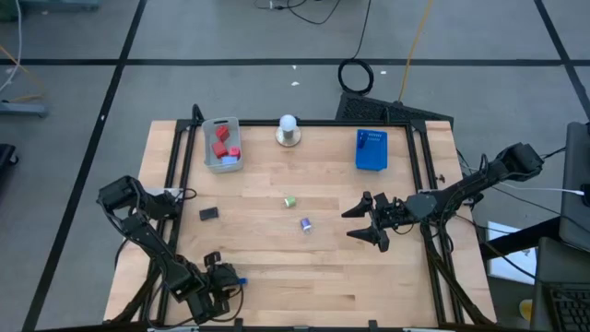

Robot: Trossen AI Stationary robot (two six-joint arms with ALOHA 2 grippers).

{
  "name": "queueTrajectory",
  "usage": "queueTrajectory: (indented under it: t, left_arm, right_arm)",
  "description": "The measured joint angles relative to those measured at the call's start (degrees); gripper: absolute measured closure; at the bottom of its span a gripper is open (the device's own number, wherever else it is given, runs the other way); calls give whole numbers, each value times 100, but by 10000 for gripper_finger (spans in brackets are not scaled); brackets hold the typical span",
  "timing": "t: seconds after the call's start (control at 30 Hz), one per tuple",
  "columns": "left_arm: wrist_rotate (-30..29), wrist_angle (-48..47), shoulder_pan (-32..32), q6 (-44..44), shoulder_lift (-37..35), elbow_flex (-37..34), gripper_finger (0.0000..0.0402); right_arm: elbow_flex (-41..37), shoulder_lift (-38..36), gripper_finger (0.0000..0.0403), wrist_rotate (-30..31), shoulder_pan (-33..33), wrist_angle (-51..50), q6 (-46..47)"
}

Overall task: Pick & Place Office items
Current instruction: Put the blue digital clock into the blue bin

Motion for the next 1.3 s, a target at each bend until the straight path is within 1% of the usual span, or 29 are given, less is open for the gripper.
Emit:
queueTrajectory:
  t: [0.07, 0.23, 0.43, 0.53, 0.67, 0.83, 1.1, 1.23, 1.3]
  left_arm:
    - [0, -29, 4, 11, 2, -6, 251]
    - [0, -45, 11, 46, 4, -11, 344]
    - [-99, -22, 59, 179, 9, -6, 345]
    - [-42, -10, 195, 216, 3, -5, 345]
    - [24, -48, 486, 572, -142, -13, 345]
    - [-367, -128, 1102, 1232, -468, -37, 345]
    - [-435, -112, 2334, 2427, -1014, -24, 345]
    - [-488, 84, 2989, 3246, -1200, -19, 345]
    - [-490, 369, 3321, 3698, -1283, -19, 345]
  right_arm:
    - [0, 0, 101, -1, 0, 0, -2]
    - [0, 0, 101, 0, 0, 0, -12]
    - [0, 0, 101, 6, 0, 4, -222]
    - [0, 0, 101, 10, 0, 15, -450]
    - [0, 0, 101, 19, -45, 66, -794]
    - [0, 0, 101, 23, -296, 136, -1057]
    - [0, 2, 101, 6, -969, 133, -1101]
    - [0, 2, 101, 4, -1266, 175, -1235]
    - [0, 2, 101, -4, -1402, 201, -1270]
